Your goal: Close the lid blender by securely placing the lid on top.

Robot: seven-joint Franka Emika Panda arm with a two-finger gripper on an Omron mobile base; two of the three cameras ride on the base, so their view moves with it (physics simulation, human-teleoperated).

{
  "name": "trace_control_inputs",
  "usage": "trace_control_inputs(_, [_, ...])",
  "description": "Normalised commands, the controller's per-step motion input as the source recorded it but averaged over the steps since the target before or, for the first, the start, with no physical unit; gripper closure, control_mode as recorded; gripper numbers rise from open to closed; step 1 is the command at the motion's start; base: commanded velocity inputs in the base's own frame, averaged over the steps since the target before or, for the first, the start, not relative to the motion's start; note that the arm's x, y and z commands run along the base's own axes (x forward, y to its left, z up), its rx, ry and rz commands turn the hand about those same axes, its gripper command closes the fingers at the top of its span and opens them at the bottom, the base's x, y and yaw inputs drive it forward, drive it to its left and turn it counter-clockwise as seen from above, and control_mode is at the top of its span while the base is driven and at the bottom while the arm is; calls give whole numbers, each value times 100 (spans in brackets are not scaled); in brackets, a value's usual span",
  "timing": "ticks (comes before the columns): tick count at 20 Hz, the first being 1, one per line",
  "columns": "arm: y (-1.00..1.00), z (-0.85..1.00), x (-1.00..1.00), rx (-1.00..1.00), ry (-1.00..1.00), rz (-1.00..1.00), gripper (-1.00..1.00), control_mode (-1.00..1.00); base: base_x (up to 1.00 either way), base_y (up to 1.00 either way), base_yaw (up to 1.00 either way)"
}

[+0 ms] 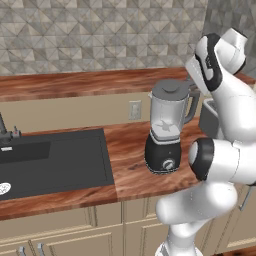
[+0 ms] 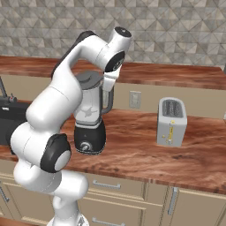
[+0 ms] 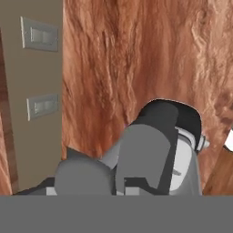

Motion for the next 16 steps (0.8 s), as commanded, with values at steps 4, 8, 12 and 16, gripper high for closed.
trace_control_inputs(4, [11,0,-26,0,14,-4,100,-100,0,0,0])
trace_control_inputs(8, [10,-4,-1,-1,18,-6,100,-100,0,0,0])
trace_control_inputs(12, [20,-15,4,-4,21,-5,100,-100,0,0,0])
trace_control_inputs(16, [5,-21,0,-2,11,-1,100,-100,0,0,0])
